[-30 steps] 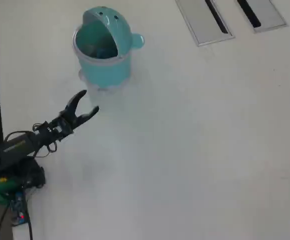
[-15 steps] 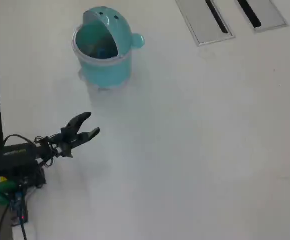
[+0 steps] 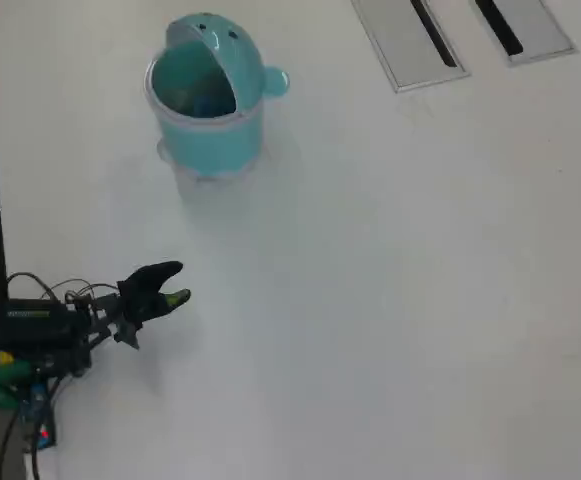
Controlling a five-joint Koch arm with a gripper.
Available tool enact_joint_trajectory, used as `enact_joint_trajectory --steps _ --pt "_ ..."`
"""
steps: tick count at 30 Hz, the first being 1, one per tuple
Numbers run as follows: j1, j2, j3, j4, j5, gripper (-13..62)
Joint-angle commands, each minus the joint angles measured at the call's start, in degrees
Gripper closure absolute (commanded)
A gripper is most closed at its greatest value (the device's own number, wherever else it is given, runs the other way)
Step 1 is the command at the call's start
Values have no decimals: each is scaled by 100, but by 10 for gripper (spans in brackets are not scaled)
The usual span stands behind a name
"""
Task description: Grasp RGB lego blocks and put them in the bin one by one.
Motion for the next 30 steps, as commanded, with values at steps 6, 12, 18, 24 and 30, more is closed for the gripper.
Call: enact_joint_trajectory --steps 6,12,18,24,30 --pt "105 237 598 -475 167 195" --pt "123 308 861 -193 536 195" --pt "105 378 1125 -35 729 195" --pt "185 378 1143 615 800 193" --pt "167 396 1143 1230 1011 192"
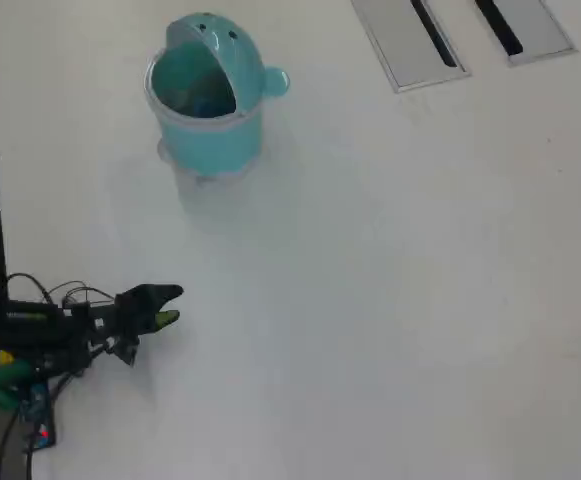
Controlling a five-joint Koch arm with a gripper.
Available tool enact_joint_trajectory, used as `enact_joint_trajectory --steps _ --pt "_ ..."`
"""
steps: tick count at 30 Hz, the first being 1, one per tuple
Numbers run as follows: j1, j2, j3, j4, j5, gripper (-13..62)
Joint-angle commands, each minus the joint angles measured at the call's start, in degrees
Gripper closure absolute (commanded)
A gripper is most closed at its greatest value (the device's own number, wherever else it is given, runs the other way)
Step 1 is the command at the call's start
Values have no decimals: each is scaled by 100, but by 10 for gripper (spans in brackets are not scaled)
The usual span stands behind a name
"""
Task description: Grasp RGB lego blocks and put them in the bin one by one.
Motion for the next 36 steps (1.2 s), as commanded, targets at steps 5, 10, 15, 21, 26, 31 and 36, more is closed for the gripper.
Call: enact_joint_trajectory --steps 5,10,15,21,26,31,36 --pt "-88 343 457 466 158 192" --pt "-97 343 457 809 264 192" --pt "-79 352 457 932 668 192" --pt "-35 369 457 1011 1239 192" --pt "-35 387 457 1020 1441 191" --pt "-26 387 457 1028 2347 173" --pt "-26 387 457 1028 2320 146"
